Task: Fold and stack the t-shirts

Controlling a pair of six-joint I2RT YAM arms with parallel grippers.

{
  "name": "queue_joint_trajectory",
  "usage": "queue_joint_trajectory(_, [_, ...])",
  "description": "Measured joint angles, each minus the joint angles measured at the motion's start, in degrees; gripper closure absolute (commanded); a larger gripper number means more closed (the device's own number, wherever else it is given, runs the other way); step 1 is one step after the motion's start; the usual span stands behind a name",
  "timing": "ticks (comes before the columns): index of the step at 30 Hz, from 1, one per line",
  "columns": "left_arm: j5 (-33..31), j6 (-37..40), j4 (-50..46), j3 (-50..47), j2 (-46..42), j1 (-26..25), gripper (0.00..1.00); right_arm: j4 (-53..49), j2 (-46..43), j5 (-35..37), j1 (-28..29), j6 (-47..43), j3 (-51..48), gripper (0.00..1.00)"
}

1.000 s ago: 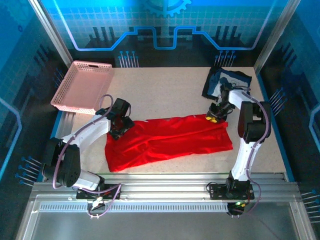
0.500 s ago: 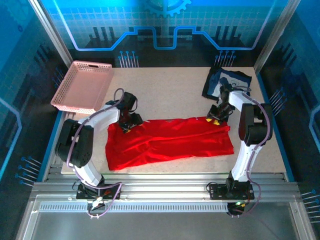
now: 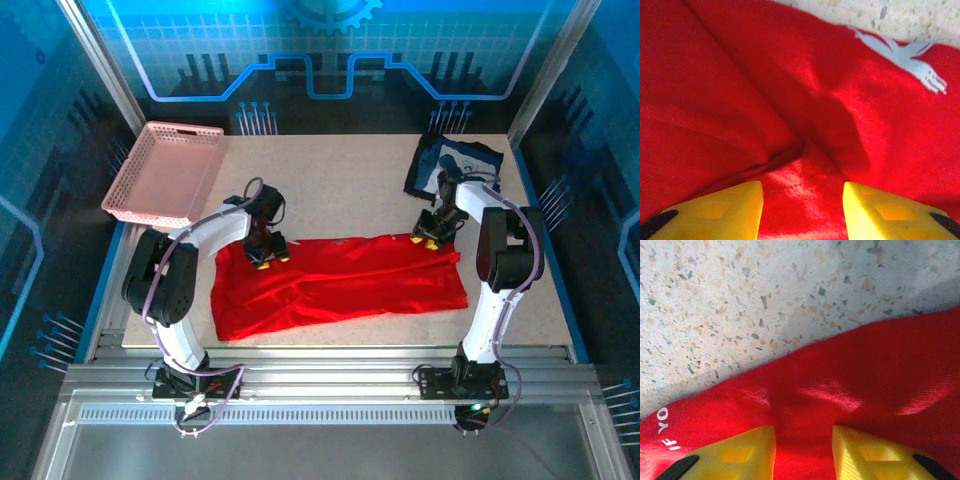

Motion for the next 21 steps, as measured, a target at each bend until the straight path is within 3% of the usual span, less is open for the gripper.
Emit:
queue_joint_trajectory(10, [-0.07, 2.05, -1.33, 1.4, 2.84, -0.37, 0.86, -0.02, 0.0, -0.02, 0.7, -0.22, 1.4, 0.64])
queue_joint_trajectory(21, [-2.69, 2.01, -2.71, 2.89, 1.79, -3.96, 0.95, 0.0, 0.39, -0.31, 0.7, -0.63, 2.16, 0.65])
